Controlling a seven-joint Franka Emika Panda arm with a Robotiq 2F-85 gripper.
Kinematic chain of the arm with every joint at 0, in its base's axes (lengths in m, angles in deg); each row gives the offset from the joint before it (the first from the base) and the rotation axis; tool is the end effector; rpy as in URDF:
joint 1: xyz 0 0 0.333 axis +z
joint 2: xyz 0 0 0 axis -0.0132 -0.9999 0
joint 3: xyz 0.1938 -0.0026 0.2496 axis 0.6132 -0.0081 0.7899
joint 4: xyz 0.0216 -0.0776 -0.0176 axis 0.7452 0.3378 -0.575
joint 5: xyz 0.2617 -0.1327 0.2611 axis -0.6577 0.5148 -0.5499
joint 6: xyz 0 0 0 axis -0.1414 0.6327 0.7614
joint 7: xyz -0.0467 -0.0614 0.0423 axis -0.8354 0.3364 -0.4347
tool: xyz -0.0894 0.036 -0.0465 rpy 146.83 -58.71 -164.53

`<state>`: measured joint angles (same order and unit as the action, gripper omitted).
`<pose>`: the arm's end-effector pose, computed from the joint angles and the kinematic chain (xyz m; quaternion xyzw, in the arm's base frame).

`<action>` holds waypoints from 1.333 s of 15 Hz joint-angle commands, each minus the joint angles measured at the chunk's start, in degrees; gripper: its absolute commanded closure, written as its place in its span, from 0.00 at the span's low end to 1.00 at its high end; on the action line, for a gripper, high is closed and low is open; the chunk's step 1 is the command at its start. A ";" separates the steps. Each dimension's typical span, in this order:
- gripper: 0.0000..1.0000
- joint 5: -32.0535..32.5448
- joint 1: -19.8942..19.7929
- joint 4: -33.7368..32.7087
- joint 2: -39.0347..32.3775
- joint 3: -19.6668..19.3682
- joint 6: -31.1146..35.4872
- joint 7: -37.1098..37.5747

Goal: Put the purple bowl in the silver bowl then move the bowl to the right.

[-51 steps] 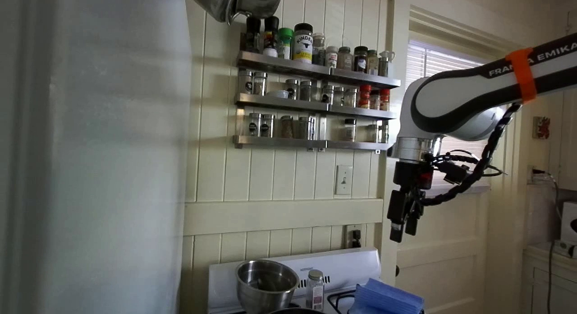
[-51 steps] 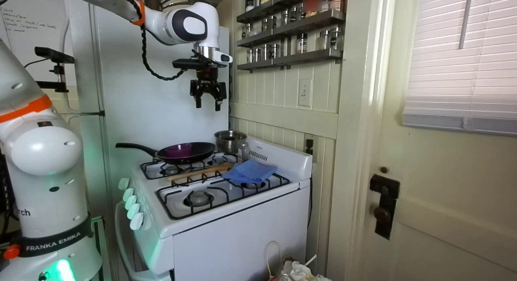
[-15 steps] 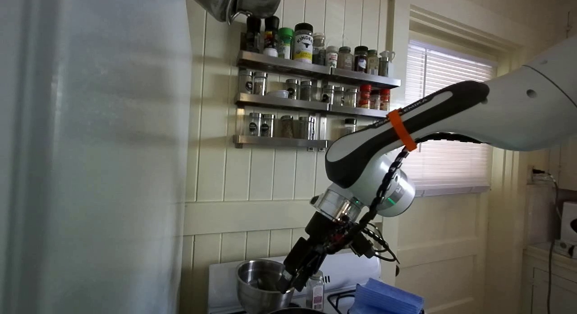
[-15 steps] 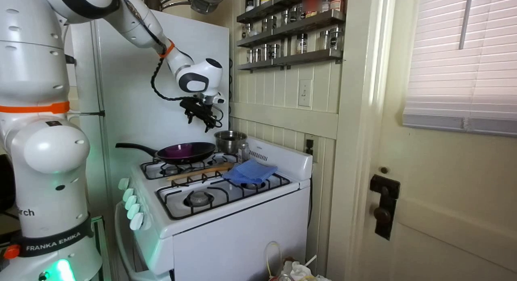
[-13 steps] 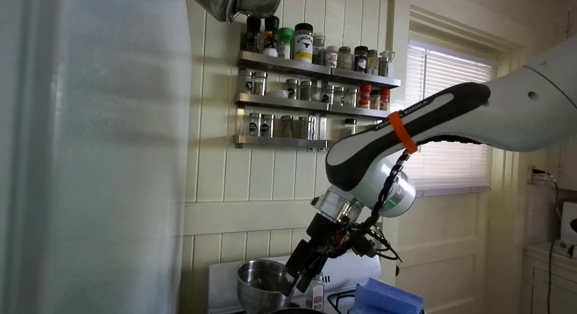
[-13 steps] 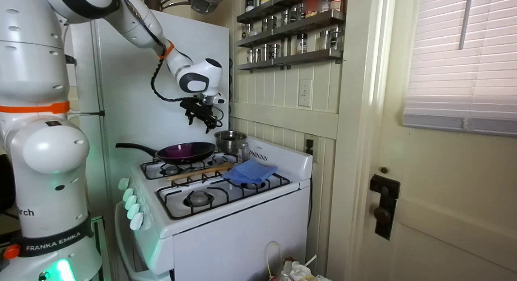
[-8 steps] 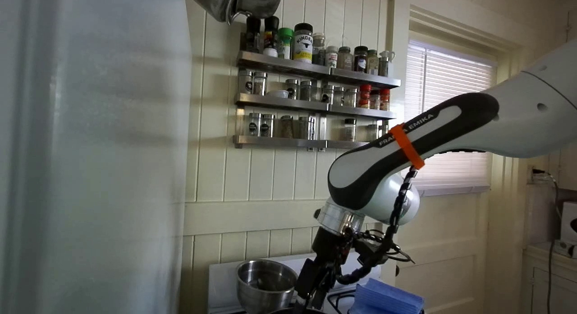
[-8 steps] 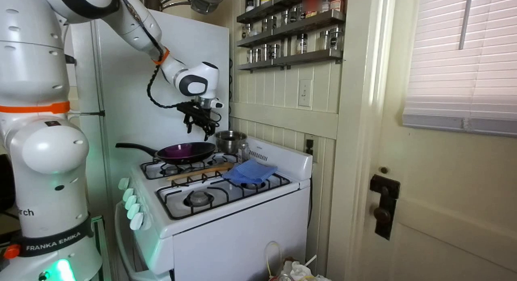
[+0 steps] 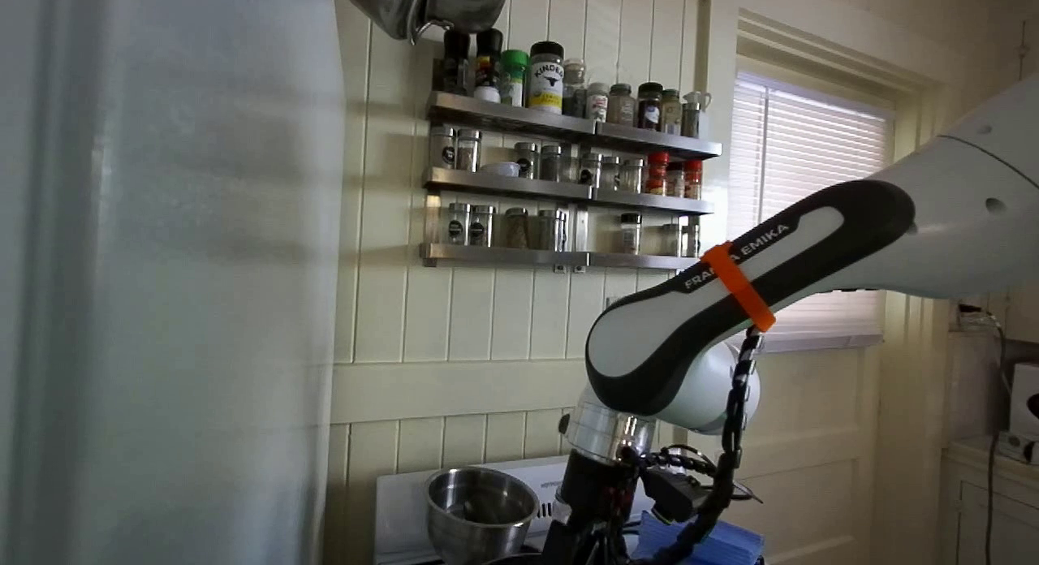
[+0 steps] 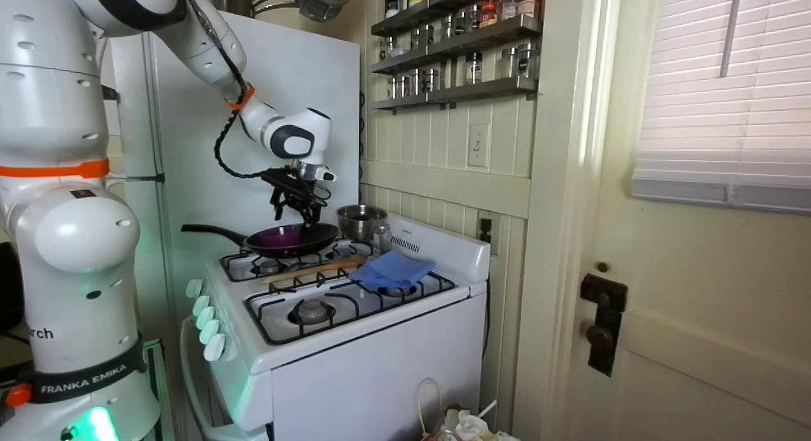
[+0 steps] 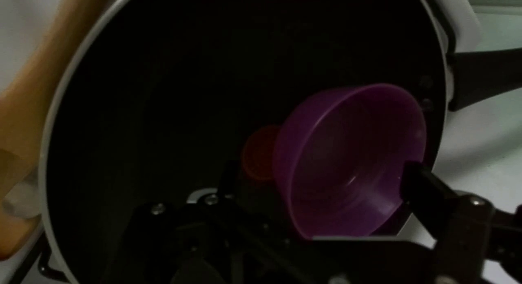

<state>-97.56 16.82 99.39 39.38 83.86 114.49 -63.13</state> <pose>0.4340 0.2662 0.3588 -0.9354 -0.3084 0.0105 0.1727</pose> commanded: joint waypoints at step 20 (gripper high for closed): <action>1.00 6.54 -0.65 0.97 -3.81 1.90 11.68 8.71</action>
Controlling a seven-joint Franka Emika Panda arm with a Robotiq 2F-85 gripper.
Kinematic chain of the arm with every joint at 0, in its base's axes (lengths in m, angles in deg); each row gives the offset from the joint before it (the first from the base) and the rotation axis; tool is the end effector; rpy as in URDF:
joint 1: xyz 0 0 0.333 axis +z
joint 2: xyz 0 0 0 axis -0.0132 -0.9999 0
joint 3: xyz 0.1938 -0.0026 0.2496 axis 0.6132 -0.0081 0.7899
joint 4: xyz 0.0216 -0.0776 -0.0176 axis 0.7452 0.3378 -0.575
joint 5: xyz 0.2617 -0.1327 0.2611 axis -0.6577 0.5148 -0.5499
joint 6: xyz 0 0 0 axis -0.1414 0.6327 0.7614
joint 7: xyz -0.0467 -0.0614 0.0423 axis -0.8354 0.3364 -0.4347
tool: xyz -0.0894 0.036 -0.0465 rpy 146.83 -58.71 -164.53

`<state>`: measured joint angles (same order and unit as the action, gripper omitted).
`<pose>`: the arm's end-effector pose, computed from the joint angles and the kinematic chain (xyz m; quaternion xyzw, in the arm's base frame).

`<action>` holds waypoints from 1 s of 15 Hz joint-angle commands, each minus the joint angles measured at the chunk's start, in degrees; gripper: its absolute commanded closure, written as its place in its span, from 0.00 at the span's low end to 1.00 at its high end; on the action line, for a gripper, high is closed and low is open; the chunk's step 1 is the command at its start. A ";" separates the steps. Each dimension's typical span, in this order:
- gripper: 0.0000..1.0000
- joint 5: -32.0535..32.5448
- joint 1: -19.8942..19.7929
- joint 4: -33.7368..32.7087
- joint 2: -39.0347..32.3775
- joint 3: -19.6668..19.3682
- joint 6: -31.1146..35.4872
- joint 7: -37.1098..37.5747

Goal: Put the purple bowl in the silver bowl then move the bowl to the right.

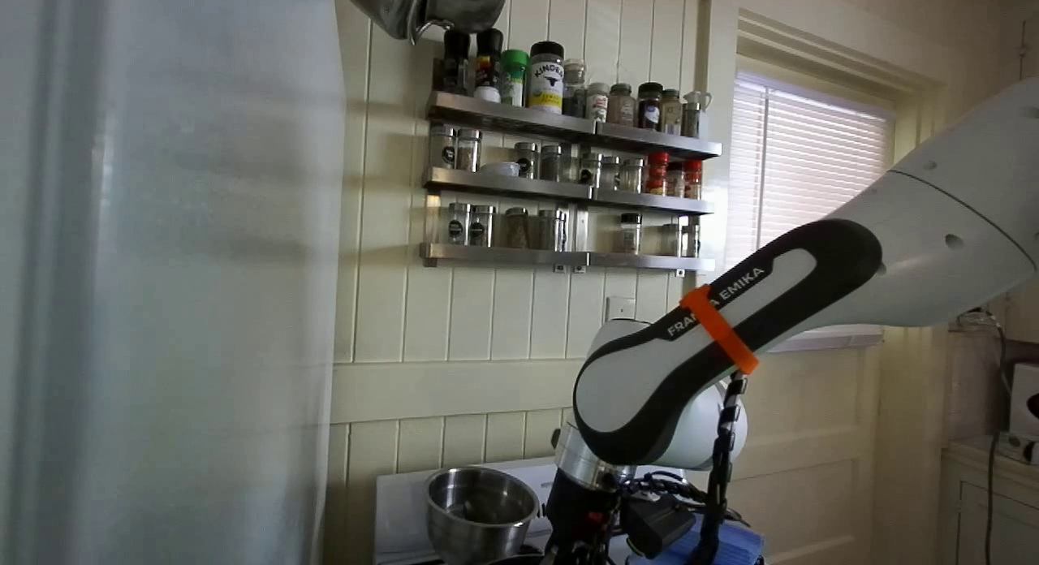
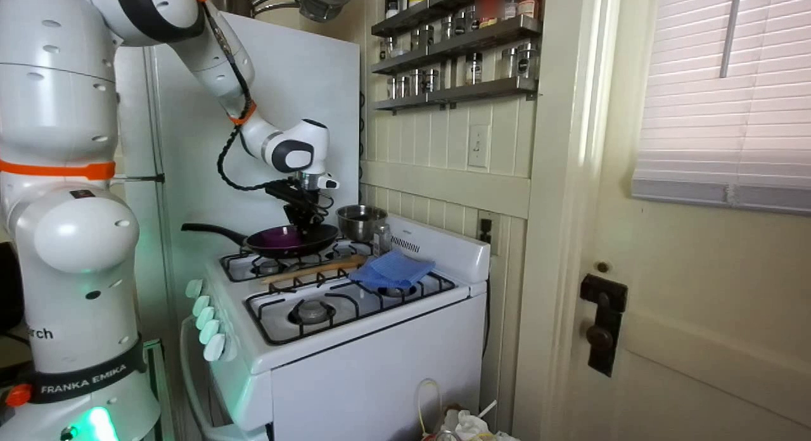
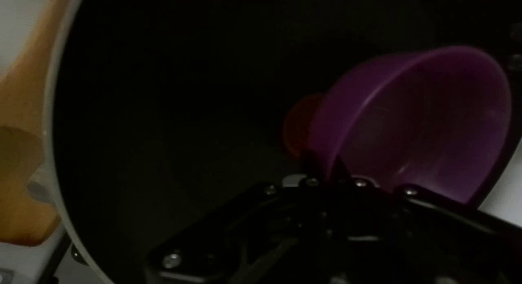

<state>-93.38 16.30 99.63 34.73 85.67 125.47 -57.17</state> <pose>0.4490 0.2747 0.3324 -0.9501 -0.2751 -0.0344 0.1427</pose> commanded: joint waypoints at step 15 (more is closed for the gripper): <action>0.99 -8.90 -2.51 -9.60 1.35 -4.97 7.23 -0.78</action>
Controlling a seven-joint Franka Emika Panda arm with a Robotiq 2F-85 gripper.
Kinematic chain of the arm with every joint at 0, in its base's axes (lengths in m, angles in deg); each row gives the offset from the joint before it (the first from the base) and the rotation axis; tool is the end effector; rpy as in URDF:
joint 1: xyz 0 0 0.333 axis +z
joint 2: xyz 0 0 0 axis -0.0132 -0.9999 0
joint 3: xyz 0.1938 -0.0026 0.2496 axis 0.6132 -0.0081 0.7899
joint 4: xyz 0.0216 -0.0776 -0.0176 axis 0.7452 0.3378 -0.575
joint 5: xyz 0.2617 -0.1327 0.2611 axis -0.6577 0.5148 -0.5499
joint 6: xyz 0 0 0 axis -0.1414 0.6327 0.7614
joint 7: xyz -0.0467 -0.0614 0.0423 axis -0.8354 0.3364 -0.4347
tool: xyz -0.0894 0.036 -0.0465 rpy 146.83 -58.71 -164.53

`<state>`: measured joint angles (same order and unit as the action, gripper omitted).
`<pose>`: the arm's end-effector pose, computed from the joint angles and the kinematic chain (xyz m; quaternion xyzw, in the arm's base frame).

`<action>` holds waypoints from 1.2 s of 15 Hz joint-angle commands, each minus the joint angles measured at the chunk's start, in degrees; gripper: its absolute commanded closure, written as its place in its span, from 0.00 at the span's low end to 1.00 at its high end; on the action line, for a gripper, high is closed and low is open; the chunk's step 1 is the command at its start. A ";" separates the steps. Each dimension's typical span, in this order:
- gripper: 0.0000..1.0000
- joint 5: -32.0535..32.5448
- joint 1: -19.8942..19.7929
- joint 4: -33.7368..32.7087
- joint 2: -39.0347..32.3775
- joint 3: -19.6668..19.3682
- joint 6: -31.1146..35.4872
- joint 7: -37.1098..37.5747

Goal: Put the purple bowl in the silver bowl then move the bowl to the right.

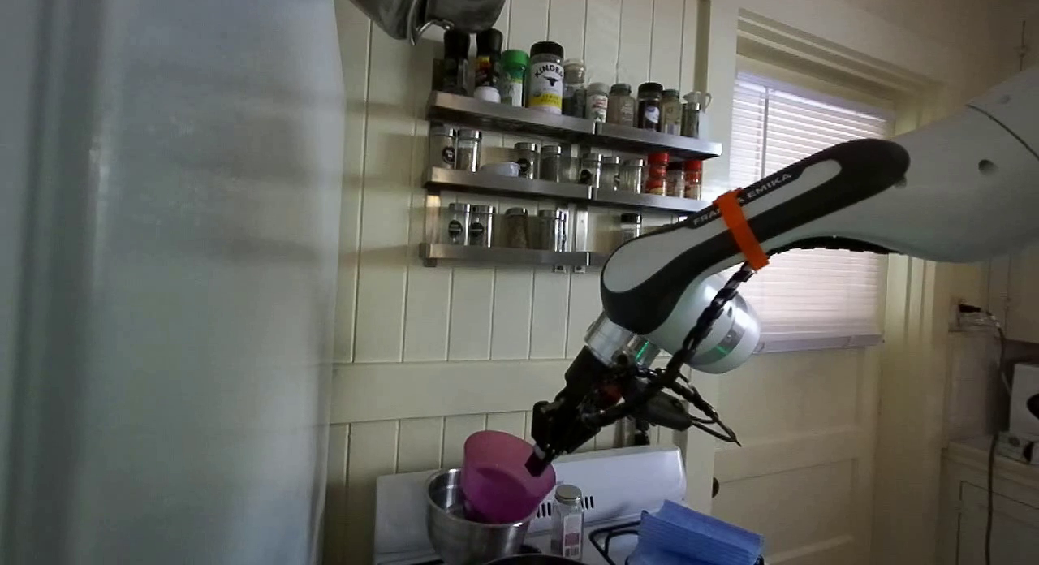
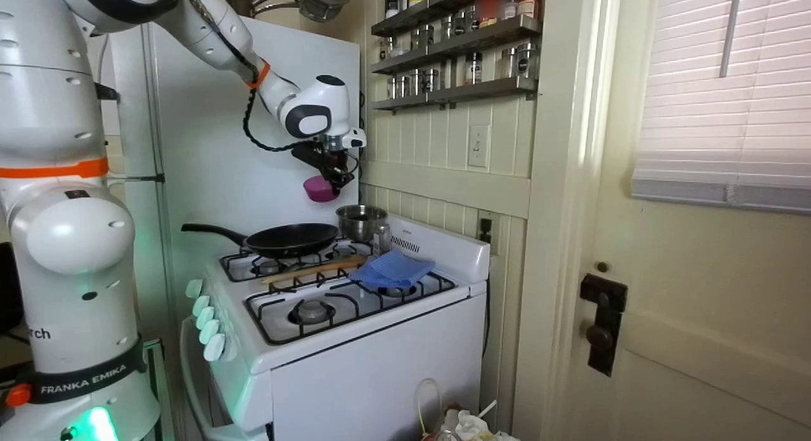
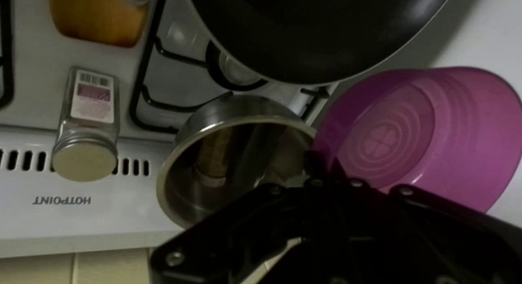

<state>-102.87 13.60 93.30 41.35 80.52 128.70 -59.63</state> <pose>0.5074 0.2184 0.4494 -0.9466 -0.1779 -0.1795 0.2003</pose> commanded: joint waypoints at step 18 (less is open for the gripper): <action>0.99 18.97 -0.97 -17.51 -22.93 -0.19 11.68 20.05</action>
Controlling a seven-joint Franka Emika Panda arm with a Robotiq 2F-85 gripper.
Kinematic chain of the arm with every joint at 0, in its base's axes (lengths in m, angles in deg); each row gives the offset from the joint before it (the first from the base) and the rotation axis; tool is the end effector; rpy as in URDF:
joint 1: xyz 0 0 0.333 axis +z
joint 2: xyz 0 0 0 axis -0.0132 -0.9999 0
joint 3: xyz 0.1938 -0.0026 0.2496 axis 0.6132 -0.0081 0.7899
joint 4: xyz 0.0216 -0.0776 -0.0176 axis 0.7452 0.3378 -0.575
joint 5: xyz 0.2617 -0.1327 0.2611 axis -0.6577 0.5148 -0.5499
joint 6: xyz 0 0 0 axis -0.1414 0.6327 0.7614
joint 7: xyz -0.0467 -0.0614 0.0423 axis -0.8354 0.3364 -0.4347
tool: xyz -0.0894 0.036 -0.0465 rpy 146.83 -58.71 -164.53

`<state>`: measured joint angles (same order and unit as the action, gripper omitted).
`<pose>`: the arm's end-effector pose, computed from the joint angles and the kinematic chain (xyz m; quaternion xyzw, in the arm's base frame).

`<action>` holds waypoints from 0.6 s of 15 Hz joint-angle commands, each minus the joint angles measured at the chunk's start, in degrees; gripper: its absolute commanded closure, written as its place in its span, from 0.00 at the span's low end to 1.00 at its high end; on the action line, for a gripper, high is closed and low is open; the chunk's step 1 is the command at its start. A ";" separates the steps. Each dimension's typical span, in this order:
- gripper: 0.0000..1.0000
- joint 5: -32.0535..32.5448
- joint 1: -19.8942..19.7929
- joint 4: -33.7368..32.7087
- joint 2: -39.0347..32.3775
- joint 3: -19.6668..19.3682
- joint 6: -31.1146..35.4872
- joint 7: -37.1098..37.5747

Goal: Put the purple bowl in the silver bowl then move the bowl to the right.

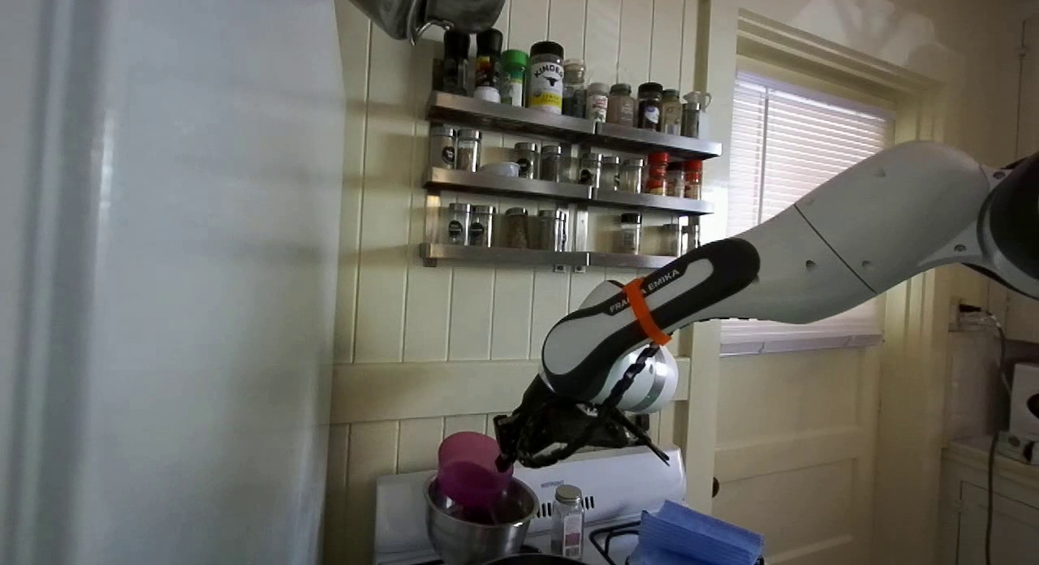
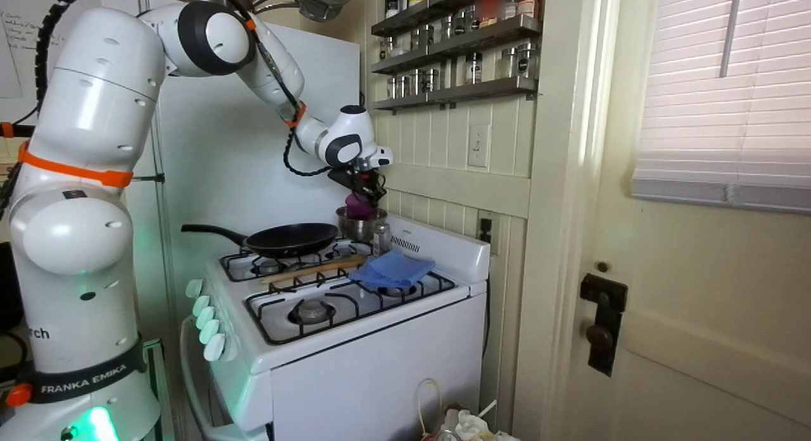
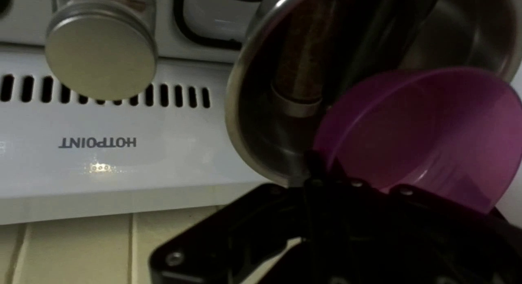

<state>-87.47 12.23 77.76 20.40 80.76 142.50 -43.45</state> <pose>0.6137 0.2320 0.3932 -0.9541 -0.0952 -0.2387 0.1540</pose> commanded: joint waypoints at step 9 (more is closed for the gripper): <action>0.99 8.14 0.56 -3.32 -0.30 -1.06 -11.96 8.33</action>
<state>-82.20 12.37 74.18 19.45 80.70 135.02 -37.61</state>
